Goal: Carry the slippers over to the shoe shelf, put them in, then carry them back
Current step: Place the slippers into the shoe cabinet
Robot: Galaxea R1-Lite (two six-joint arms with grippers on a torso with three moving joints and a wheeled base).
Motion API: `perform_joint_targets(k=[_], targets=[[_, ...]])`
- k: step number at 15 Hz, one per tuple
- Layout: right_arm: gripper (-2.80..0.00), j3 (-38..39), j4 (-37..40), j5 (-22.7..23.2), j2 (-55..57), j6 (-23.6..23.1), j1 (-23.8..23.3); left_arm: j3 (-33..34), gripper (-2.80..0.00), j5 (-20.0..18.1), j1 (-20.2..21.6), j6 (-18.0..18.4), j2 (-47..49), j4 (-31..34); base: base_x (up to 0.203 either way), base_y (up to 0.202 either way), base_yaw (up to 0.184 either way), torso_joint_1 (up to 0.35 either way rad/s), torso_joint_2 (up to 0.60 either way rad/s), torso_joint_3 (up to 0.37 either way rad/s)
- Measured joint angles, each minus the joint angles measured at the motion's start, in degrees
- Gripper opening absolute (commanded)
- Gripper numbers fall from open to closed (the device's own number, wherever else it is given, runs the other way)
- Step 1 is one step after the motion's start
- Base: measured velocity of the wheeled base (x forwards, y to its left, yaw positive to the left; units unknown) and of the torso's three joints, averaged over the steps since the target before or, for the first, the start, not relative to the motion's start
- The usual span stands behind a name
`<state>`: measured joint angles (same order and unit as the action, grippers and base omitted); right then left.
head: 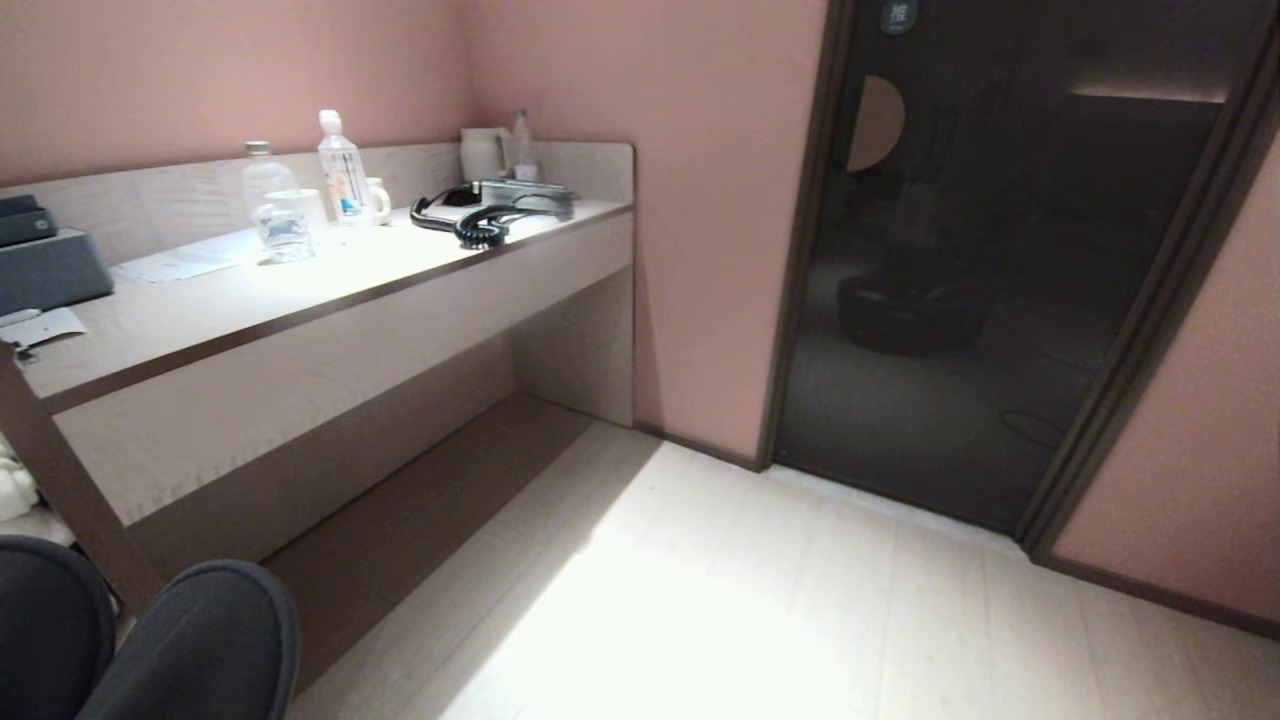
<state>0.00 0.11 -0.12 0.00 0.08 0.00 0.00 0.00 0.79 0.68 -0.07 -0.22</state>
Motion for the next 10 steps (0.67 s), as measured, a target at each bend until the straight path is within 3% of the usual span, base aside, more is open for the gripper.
perform_joint_targets(k=[10], targets=[[-2.8,0.0,-0.03,0.07,0.0,-0.51,0.0,0.0,-2.8,-0.02,0.02,0.0,0.0,0.04,0.0,-0.009,0.178,0.002,0.0,0.002]])
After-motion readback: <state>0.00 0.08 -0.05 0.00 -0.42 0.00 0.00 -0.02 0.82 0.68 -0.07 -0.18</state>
